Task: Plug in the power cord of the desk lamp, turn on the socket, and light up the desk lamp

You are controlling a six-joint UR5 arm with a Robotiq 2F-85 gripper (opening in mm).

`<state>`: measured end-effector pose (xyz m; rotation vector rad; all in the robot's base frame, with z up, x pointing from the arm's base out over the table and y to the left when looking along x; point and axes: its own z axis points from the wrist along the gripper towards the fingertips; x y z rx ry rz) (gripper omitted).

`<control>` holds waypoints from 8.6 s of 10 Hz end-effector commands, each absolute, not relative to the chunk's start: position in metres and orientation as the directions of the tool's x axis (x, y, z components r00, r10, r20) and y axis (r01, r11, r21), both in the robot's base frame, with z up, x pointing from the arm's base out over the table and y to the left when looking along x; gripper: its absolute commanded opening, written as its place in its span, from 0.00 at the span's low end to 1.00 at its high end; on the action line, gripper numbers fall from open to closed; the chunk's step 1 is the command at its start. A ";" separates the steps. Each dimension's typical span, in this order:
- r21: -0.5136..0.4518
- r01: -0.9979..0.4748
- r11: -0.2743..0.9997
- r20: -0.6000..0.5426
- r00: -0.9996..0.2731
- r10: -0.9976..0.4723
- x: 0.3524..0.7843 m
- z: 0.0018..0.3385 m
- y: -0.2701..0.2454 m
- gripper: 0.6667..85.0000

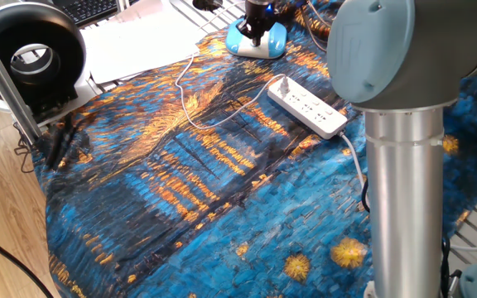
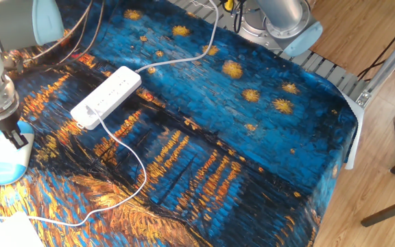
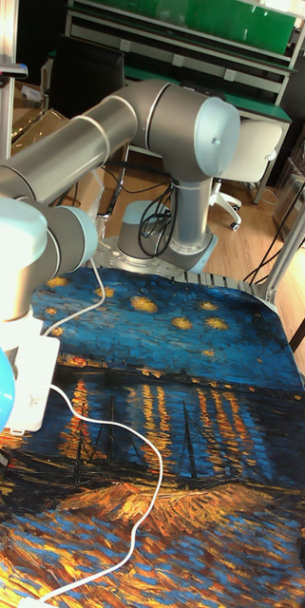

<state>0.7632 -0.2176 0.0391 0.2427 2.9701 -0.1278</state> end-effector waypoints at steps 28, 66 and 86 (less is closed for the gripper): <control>0.063 0.235 0.970 -0.105 -0.965 0.241 0.649 0.086 -0.146 0.01; -0.114 -0.098 0.989 -0.038 -0.994 -0.102 0.560 0.123 -0.070 0.01; 0.029 0.018 0.999 -0.077 -0.997 0.021 0.559 0.144 -0.024 0.01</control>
